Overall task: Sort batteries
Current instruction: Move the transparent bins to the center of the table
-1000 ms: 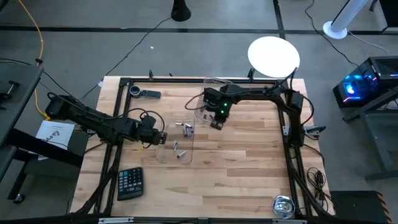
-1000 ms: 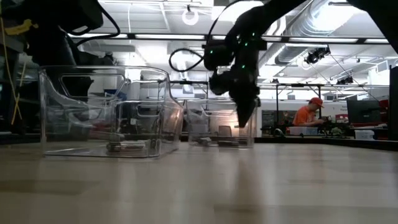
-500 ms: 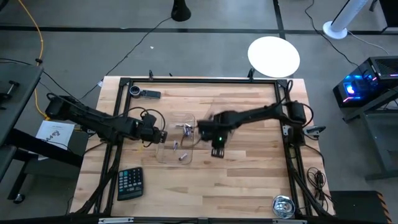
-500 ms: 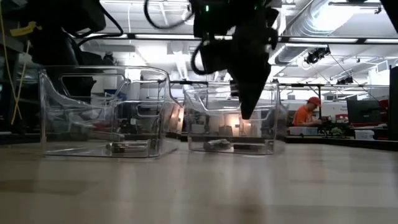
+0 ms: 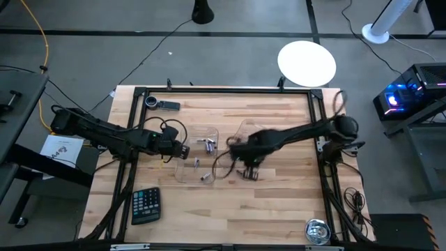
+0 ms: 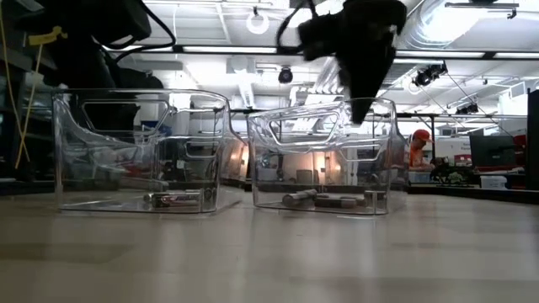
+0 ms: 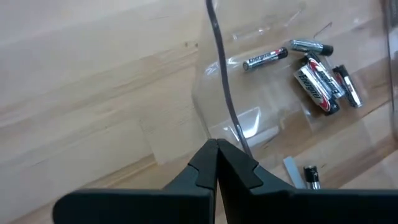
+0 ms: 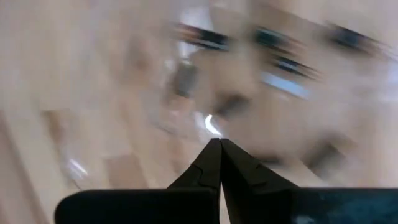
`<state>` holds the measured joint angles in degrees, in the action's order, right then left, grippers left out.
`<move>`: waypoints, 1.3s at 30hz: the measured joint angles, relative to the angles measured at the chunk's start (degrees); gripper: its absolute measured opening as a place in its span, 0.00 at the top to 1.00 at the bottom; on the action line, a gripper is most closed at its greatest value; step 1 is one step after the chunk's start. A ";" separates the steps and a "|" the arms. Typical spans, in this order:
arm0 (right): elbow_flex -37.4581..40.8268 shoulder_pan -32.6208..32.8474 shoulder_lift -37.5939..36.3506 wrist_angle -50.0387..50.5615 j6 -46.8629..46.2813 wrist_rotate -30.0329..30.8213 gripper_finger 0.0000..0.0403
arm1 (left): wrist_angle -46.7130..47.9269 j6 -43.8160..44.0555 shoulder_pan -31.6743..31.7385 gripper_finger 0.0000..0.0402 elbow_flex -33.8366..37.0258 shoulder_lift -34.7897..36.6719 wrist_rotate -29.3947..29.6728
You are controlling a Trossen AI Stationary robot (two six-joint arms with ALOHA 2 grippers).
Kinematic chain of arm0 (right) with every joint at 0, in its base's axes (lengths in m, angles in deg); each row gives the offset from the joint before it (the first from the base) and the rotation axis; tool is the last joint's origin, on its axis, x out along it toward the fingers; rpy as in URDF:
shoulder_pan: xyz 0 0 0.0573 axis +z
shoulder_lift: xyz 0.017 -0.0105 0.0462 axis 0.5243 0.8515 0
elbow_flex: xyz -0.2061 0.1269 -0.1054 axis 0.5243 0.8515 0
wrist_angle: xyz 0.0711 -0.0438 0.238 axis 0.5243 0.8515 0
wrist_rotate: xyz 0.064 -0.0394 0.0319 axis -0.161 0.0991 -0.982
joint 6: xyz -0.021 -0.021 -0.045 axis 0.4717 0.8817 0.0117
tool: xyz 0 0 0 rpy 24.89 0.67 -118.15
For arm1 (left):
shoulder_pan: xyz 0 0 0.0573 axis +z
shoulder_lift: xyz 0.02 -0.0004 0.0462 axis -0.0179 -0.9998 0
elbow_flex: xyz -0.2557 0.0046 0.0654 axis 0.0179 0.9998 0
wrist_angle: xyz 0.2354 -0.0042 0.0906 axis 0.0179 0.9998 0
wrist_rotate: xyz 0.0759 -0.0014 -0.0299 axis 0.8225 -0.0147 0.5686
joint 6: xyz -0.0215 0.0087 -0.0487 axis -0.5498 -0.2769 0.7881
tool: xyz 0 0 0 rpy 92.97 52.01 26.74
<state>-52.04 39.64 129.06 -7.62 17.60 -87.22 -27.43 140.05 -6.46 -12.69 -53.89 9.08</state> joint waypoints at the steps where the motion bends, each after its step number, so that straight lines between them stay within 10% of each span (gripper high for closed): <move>1: 0.00 -0.51 -1.74 2.27 -1.44 1.59 1.00 | 0.00 -0.58 0.00 1.00 0.00 0.00 -0.19; 12: 13.18 -4.07 -21.13 20.76 -18.83 6.45 1.00 | 4.18 -6.78 -0.02 1.00 0.00 0.00 -3.37; 22: 36.72 -6.61 -27.63 -8.60 -24.33 5.77 1.00 | 8.87 -8.99 1.90 1.00 0.00 0.00 1.62; 39: 38.25 -13.75 -20.12 -34.75 -9.19 9.72 1.00 | -9.95 -16.82 12.59 1.00 0.02 0.00 3.04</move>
<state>-13.79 25.89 108.94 -42.38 8.41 -77.50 -37.38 123.24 6.13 -12.67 -53.89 12.12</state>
